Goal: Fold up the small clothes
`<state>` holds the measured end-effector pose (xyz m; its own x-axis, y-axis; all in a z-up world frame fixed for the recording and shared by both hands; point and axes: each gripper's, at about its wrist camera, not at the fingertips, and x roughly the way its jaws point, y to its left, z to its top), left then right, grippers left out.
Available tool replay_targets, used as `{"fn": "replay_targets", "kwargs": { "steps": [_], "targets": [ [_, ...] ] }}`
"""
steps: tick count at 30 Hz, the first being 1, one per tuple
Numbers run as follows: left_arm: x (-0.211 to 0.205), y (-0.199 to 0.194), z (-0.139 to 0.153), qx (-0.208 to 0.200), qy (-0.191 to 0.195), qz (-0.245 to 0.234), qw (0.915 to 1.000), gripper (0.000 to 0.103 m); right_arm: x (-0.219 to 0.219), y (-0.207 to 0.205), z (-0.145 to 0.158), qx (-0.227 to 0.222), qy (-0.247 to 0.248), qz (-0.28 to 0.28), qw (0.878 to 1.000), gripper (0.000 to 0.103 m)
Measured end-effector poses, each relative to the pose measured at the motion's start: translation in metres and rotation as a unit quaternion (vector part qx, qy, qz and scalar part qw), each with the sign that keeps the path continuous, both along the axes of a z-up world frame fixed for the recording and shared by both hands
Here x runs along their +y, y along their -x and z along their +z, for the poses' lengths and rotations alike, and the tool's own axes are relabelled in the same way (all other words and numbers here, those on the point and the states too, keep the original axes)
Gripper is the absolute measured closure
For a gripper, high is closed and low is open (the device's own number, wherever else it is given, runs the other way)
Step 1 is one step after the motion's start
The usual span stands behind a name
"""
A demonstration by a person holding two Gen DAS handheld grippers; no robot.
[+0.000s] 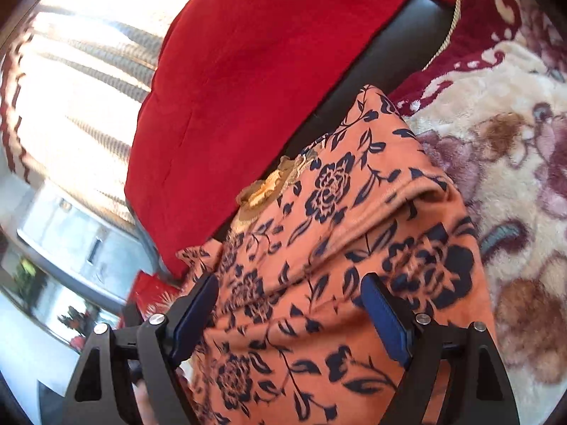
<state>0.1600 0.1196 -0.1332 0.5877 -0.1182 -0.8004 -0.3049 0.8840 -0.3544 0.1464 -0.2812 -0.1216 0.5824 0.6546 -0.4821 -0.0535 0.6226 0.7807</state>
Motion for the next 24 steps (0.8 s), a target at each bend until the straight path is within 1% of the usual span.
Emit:
{"fn": "replay_targets", "kwargs": {
  "steps": [1, 2, 4, 6, 7, 8, 9, 10, 11, 13, 16, 17, 18, 19, 21, 22, 24],
  "targets": [
    [0.005, 0.001, 0.001, -0.003, 0.011, 0.003, 0.9999, 0.025, -0.002, -0.005, -0.004, 0.013, -0.015, -0.005, 1.0, 0.018],
    [0.01, 0.002, 0.003, -0.008, 0.021, 0.009, 0.9997, 0.021, -0.005, -0.01, -0.009, 0.025, -0.033, -0.008, 0.999, 0.018],
    [0.022, 0.002, 0.004, -0.017, 0.039, 0.03, 0.9987, 0.021, -0.009, -0.015, -0.014, 0.035, -0.051, -0.018, 0.998, 0.018],
    [0.032, -0.003, 0.002, -0.014, 0.057, 0.036, 0.9976, 0.022, -0.011, -0.017, -0.016, 0.038, -0.059, -0.024, 0.997, 0.018],
    [0.037, -0.006, 0.0, -0.014, 0.065, 0.039, 0.997, 0.027, -0.011, -0.018, -0.015, 0.037, -0.059, -0.026, 0.997, 0.018],
    [0.038, -0.007, 0.0, -0.013, 0.066, 0.04, 0.997, 0.036, -0.009, -0.019, -0.014, 0.037, -0.055, -0.025, 0.997, 0.018],
    [0.041, -0.011, -0.001, -0.007, 0.062, 0.037, 0.9974, 0.064, -0.008, -0.018, -0.014, 0.036, -0.051, -0.023, 0.998, 0.018],
    [0.04, -0.013, -0.002, 0.004, 0.05, 0.031, 0.9982, 0.088, -0.007, -0.018, -0.013, 0.036, -0.047, -0.02, 0.998, 0.018],
    [0.039, -0.016, 0.0, 0.011, 0.031, 0.029, 0.999, 0.094, -0.006, -0.017, -0.013, 0.036, -0.042, -0.016, 0.998, 0.018],
    [0.036, -0.021, 0.009, -0.006, 0.002, 0.027, 0.9996, 0.097, -0.005, -0.015, -0.009, 0.033, -0.026, -0.005, 0.999, 0.018],
    [0.035, -0.019, 0.031, -0.058, -0.048, 0.022, 0.9969, 0.098, -0.007, -0.007, 0.002, 0.022, 0.008, 0.016, 1.0, 0.018],
    [0.034, -0.018, 0.031, -0.062, -0.062, 0.019, 0.996, 0.098, -0.009, -0.004, 0.006, 0.017, 0.02, 0.021, 0.999, 0.018],
    [0.032, -0.021, 0.026, -0.052, -0.071, 0.009, 0.996, 0.098, -0.012, -0.001, 0.011, 0.012, 0.03, 0.025, 0.999, 0.018],
    [0.029, -0.027, 0.015, -0.03, -0.087, -0.002, 0.9957, 0.098, -0.015, 0.0, 0.014, 0.007, 0.038, 0.026, 0.999, 0.018],
    [0.028, -0.032, -0.006, -0.003, -0.092, -0.014, 0.9957, 0.098, -0.024, 0.001, 0.024, -0.004, 0.05, 0.017, 0.999, 0.018],
    [0.028, -0.029, -0.012, -0.009, -0.096, -0.013, 0.9953, 0.098, -0.027, -0.001, 0.028, -0.007, 0.053, 0.011, 0.998, 0.018],
    [0.027, -0.026, -0.012, -0.019, -0.108, -0.014, 0.9938, 0.098, -0.036, -0.01, 0.033, -0.01, 0.065, -0.006, 0.998, 0.018]
  ]
}}
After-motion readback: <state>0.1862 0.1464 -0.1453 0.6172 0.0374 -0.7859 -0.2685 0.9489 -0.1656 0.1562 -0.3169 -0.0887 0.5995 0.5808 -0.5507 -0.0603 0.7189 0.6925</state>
